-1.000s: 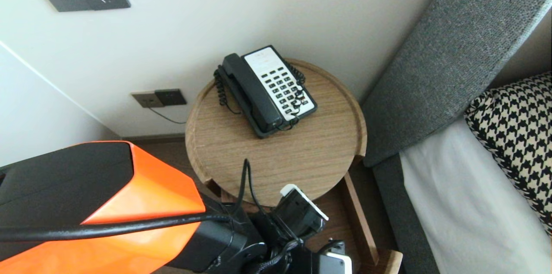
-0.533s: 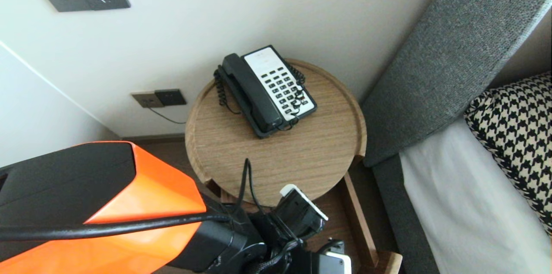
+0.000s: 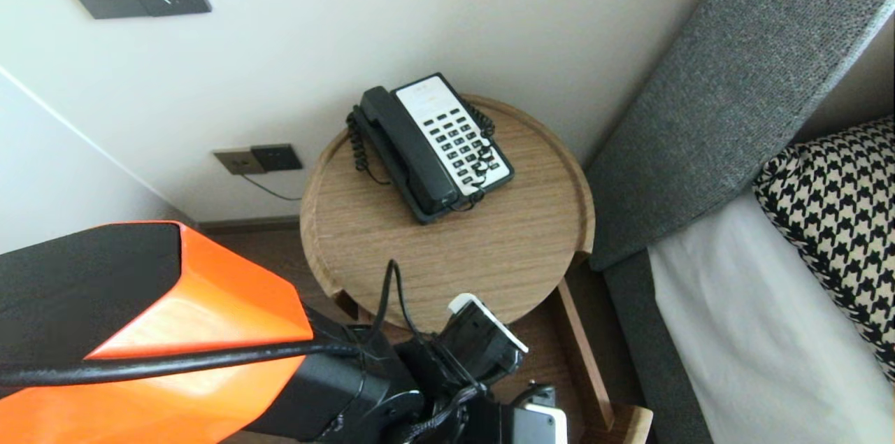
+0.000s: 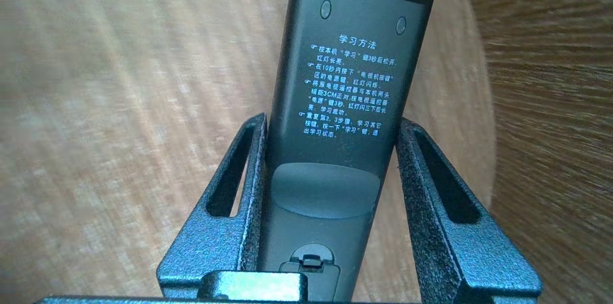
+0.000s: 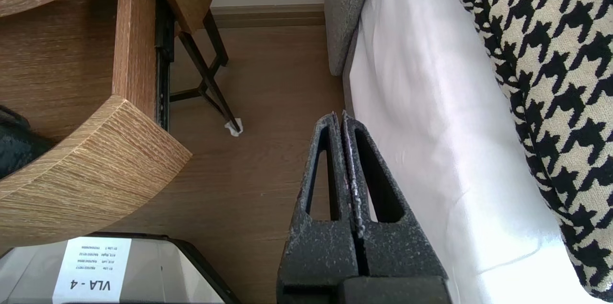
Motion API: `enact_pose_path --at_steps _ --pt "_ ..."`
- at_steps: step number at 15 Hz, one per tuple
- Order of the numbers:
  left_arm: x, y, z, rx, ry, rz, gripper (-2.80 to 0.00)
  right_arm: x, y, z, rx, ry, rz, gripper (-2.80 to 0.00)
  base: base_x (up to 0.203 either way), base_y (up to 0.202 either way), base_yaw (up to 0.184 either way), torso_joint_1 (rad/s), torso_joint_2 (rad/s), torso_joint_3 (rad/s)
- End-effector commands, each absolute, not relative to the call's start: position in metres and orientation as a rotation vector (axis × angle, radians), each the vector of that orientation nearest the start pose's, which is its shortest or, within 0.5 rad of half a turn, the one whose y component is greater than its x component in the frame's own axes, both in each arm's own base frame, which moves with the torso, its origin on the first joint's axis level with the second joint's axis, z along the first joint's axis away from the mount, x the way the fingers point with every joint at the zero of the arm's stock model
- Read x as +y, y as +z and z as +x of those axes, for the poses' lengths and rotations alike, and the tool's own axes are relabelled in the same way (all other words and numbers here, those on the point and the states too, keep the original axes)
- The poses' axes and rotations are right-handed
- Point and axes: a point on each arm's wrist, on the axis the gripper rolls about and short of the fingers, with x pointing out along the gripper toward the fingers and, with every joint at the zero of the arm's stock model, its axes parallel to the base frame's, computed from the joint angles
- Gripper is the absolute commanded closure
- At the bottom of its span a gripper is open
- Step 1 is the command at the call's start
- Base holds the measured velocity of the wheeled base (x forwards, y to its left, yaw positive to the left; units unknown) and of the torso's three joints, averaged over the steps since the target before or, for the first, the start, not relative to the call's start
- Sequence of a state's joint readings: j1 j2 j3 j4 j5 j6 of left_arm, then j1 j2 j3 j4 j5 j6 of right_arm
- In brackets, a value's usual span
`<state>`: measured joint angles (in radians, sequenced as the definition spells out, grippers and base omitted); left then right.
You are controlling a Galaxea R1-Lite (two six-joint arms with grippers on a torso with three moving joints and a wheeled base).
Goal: Take the remote control out of the drawer one by one and place them on the table
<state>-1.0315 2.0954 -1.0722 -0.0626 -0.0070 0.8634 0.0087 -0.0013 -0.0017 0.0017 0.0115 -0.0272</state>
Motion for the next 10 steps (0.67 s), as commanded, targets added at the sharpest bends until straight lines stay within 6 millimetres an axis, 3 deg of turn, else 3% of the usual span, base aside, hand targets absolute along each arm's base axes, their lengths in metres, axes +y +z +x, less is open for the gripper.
enact_pose_path --at_steps 1,10 --pt "-0.313 0.074 0.187 0.393 -1.306 1.214 0.0 0.0 0.076 -0.023 -0.006 0.021 -0.028 0.0 0.0 0.0 0.0 0.0 0.0 0.0" --pt "-0.308 0.106 0.186 0.307 -1.27 1.175 0.0 0.0 0.076 -0.023 -0.006 0.023 -0.028 0.0 0.0 0.0 0.0 0.0 0.0 0.0"
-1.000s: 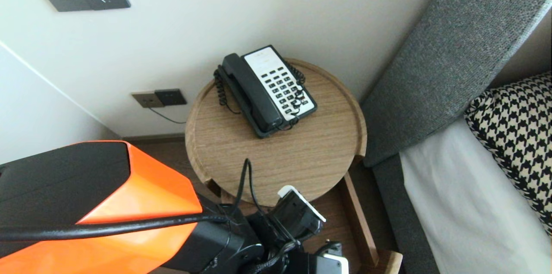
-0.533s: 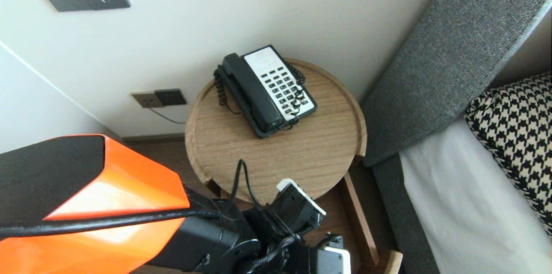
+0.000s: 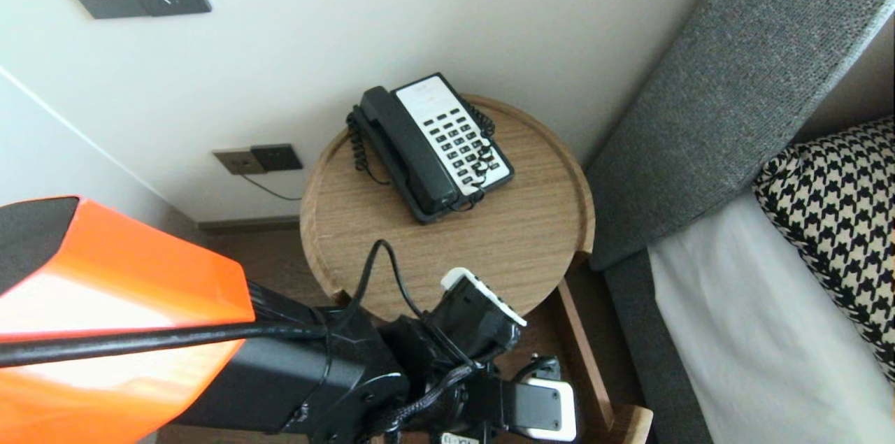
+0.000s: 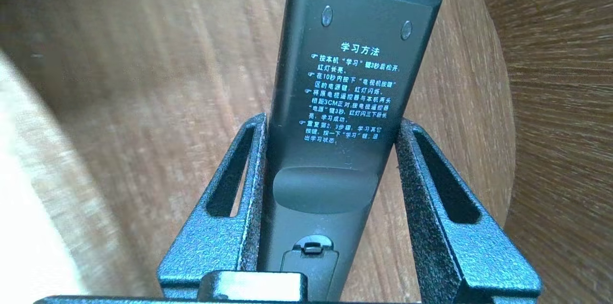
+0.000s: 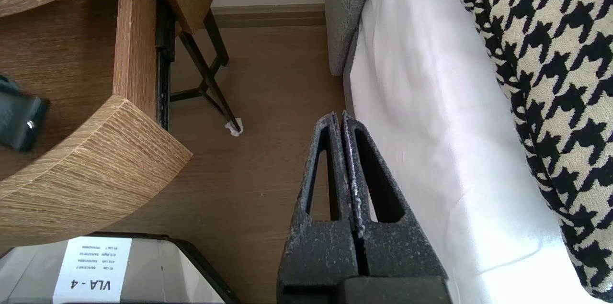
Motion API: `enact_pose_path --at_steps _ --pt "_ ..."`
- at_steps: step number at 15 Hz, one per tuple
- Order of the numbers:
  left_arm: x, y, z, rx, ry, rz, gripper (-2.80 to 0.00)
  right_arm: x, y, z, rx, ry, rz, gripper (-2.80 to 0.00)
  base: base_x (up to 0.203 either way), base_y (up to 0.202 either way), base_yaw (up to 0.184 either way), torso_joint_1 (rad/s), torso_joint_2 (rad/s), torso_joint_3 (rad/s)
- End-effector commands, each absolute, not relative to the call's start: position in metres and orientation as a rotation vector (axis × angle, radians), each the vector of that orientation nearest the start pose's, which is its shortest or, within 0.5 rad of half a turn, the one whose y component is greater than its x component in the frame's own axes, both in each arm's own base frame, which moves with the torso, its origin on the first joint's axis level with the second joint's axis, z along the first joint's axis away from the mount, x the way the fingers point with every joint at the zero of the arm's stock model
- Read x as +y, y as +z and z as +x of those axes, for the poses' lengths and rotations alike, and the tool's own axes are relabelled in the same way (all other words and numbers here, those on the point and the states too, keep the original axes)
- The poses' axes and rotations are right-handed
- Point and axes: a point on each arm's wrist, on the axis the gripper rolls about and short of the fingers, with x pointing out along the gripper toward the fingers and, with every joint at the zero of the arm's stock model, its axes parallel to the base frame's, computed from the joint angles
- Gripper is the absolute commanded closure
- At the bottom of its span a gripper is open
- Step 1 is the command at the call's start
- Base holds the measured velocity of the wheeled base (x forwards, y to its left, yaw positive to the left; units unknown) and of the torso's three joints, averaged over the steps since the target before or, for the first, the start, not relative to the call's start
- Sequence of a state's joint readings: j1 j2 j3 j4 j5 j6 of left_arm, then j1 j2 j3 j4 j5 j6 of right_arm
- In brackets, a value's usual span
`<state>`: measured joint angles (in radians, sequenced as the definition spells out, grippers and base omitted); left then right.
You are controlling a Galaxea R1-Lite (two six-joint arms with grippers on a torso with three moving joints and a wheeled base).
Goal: Take the remote control out of the drawer one by one and place them on the table
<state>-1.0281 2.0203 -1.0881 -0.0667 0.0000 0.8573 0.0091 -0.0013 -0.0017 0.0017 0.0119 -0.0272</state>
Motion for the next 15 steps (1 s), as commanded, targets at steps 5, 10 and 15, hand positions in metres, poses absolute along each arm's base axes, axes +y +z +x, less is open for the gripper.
enact_pose_path --at_steps 5,10,15 --pt "-0.306 0.115 0.185 0.283 -1.261 1.161 0.0 0.0 0.076 -0.023 -0.006 0.022 -0.028 0.0 0.0 0.0 0.0 0.006 0.0 0.0" --pt "-0.302 0.129 0.183 0.255 -1.218 1.154 0.0 0.0 0.076 -0.023 -0.006 0.023 -0.028 0.0 0.0 0.0 0.0 0.0 0.0 0.0" --pt "-0.291 0.141 0.177 0.258 -1.176 1.138 0.0 0.0 0.076 -0.023 -0.006 0.021 -0.028 0.0 0.0 0.0 0.0 0.0 0.0 0.0"
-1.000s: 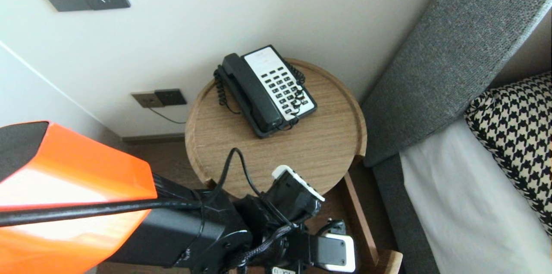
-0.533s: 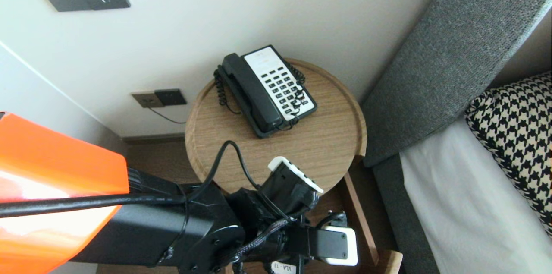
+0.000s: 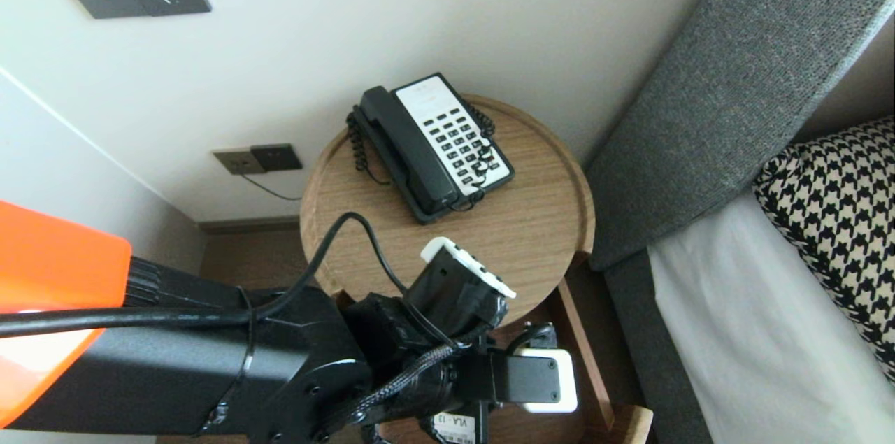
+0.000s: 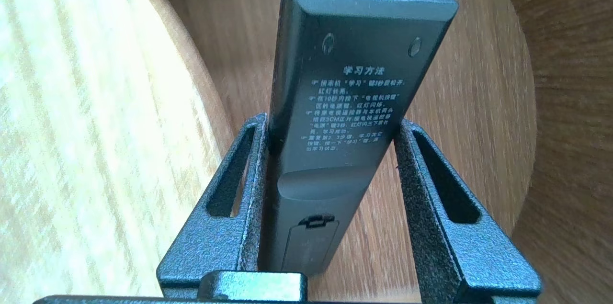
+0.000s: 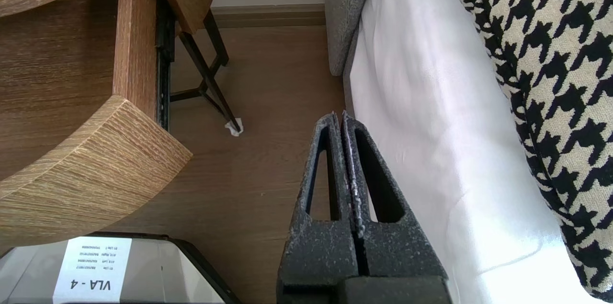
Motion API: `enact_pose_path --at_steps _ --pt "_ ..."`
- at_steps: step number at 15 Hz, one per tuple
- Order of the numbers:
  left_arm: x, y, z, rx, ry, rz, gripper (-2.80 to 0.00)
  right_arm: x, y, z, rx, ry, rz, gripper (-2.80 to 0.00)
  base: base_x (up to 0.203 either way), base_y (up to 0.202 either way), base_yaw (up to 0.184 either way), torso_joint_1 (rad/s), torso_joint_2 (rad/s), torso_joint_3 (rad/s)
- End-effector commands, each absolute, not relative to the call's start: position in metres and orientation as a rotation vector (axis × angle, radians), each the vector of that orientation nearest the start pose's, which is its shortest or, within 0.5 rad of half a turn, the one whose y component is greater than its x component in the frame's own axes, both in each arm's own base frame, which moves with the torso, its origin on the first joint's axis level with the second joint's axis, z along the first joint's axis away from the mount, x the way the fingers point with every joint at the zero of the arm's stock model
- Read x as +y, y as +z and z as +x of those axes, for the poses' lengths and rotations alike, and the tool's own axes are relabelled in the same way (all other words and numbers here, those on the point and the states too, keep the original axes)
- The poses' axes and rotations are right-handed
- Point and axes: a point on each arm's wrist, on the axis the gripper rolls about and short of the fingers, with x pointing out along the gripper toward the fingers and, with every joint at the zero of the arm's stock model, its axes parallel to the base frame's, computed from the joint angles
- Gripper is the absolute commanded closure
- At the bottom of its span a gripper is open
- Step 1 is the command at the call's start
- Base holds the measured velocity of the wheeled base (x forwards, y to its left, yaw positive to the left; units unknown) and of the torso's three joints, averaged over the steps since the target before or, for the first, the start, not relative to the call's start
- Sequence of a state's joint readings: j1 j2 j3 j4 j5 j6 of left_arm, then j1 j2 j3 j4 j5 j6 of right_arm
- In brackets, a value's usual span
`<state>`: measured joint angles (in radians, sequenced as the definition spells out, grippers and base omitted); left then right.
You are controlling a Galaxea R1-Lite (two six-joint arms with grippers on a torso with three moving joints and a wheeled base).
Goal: Take the remote control out of the drawer one by one and place them on the table
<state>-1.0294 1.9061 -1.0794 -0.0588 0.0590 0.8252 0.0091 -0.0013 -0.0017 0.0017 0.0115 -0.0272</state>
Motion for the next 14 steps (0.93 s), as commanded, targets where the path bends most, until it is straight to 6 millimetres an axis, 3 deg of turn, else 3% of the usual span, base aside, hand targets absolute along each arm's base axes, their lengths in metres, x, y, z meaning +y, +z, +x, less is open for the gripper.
enact_pose_path --at_steps 1,7,14 --pt "-0.288 0.139 0.175 0.265 -1.177 1.144 0.0 0.0 0.076 -0.023 -0.006 0.021 -0.028 0.0 0.0 0.0 0.0 0.0 0.0 0.0" --pt "-0.284 0.136 0.163 0.277 -1.204 1.163 0.0 0.0 0.076 -0.023 -0.006 0.021 -0.028 0.0 0.0 0.0 0.0 0.0 0.0 0.0" --pt "-0.293 0.154 0.165 0.225 -1.16 1.109 0.0 0.0 0.076 -0.023 -0.006 0.021 -0.028 0.0 0.0 0.0 0.0 0.0 0.0 0.0"
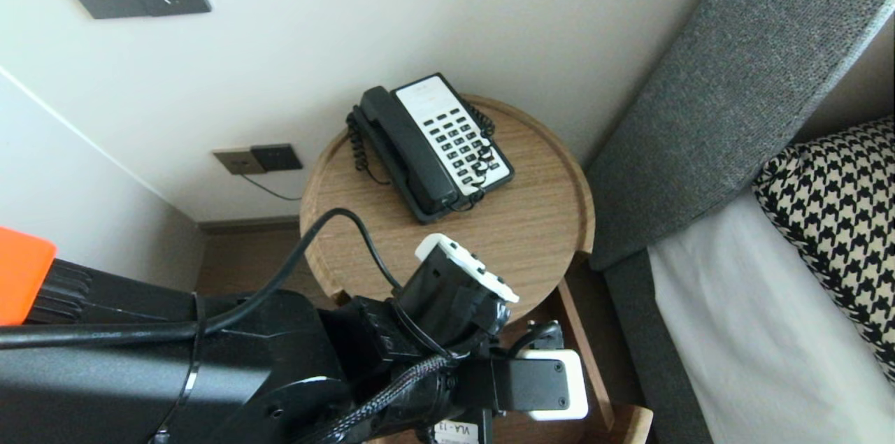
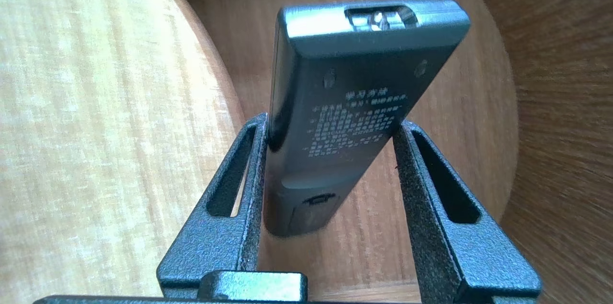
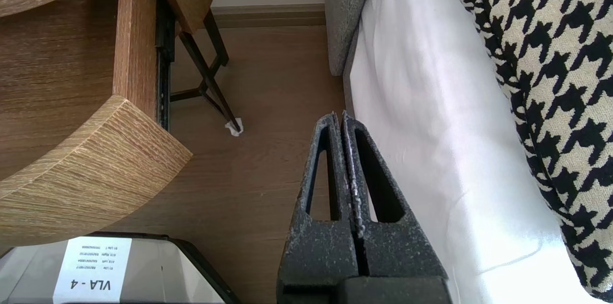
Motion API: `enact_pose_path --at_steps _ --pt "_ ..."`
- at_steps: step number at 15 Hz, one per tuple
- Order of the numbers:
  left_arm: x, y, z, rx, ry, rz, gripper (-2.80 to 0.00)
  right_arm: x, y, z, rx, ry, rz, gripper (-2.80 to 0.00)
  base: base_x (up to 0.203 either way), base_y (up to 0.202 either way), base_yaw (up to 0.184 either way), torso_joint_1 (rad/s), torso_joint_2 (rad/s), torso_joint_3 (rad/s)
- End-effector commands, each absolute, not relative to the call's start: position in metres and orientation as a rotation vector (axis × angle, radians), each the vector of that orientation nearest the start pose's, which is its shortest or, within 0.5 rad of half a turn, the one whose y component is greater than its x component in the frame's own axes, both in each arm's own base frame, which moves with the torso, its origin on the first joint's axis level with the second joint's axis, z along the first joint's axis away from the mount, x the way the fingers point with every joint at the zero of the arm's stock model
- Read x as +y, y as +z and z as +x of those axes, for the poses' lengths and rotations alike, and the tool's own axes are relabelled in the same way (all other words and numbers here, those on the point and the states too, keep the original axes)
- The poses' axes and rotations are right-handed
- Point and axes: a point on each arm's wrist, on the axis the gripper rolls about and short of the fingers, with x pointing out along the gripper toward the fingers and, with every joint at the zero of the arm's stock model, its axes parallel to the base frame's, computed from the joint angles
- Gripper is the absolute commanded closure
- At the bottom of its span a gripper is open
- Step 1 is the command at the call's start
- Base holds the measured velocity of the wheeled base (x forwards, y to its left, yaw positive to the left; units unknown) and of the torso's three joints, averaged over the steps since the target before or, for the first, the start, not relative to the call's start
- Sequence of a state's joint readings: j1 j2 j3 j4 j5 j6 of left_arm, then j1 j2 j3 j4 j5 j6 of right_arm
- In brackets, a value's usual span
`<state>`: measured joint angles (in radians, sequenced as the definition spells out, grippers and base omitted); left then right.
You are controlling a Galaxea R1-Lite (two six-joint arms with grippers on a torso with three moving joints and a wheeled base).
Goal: Take the remote control out of the drawer one by one and place them on the table
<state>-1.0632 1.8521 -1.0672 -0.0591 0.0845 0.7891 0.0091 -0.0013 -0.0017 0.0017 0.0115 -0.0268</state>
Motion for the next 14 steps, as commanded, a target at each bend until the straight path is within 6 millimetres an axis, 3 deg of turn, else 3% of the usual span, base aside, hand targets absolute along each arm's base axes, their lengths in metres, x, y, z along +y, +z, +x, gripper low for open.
enact_pose_path --at_steps 1,14 --pt "-0.291 0.157 0.164 0.221 -1.158 1.108 0.0 0.0 0.076 -0.023 -0.006 0.022 -0.028 0.0 0.0 0.0 0.0 0.0 0.0 0.0" --pt "-0.281 0.174 0.156 0.207 -1.16 1.101 0.0 0.0 0.076 -0.023 -0.006 0.021 -0.028 0.0 0.0 0.0 0.0 0.0 0.0 0.0"
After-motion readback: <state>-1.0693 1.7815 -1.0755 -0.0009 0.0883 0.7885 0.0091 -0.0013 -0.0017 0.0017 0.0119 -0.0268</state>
